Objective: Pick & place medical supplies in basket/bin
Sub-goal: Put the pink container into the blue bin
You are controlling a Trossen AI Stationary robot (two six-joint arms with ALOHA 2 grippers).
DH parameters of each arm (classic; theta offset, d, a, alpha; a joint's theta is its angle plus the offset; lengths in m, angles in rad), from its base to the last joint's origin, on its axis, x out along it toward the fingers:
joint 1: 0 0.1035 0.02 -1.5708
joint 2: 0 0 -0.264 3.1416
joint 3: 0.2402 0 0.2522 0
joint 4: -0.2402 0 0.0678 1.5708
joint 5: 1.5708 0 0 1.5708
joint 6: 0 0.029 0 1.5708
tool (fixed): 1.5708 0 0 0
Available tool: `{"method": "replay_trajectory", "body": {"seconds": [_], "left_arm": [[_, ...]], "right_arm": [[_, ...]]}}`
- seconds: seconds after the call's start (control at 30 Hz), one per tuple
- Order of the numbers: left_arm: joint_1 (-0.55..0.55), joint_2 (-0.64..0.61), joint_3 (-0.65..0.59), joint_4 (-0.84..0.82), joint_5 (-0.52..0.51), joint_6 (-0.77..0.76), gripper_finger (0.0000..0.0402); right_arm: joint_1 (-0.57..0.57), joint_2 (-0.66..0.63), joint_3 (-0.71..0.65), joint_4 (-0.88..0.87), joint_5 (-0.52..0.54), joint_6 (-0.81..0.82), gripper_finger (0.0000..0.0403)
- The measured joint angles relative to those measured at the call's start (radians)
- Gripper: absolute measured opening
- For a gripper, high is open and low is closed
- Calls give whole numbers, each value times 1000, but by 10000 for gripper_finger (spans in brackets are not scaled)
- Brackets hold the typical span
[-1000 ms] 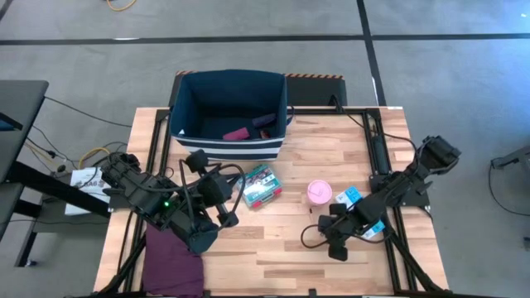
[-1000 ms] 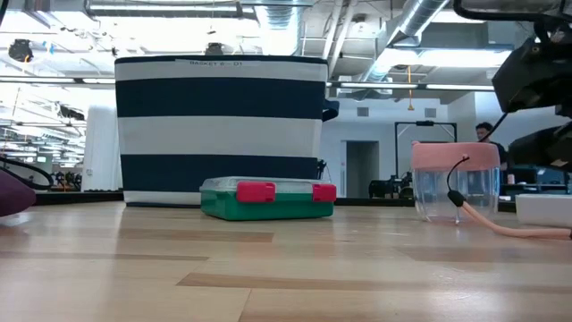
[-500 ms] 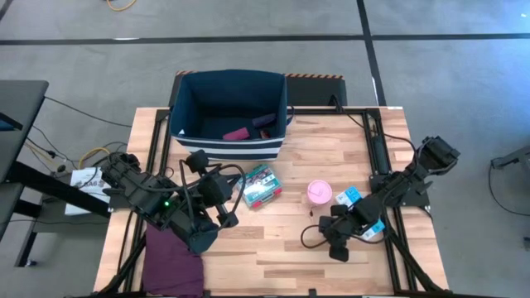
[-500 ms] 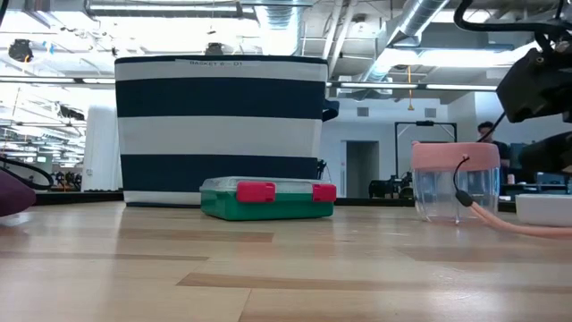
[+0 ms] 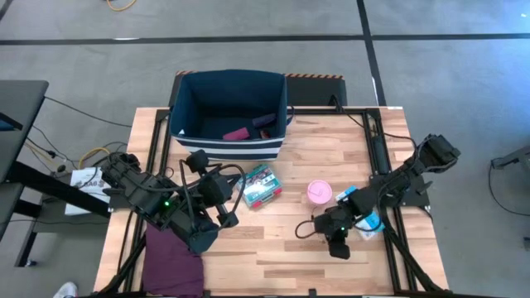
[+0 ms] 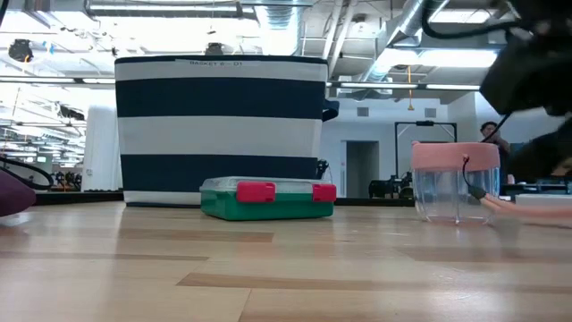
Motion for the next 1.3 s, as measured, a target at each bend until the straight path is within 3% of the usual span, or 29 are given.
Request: {"method": "replay_trajectory", "body": {"seconds": [0.33, 0.57, 1.0, 1.3], "left_arm": [[0, 0, 0, 0, 24, 1, 0], [0, 0, 0, 0, 25, 5, 0], [0, 0, 0, 0, 26, 3, 0], [0, 0, 0, 0, 49, -7, 0]], "right_arm": [[-51, 4, 1, 129, -122, -77, 58], [-52, 4, 1, 321, -228, -73, 58], [-68, 4, 1, 532, -216, -80, 57], [-99, 4, 1, 443, -174, -67, 5]]}}
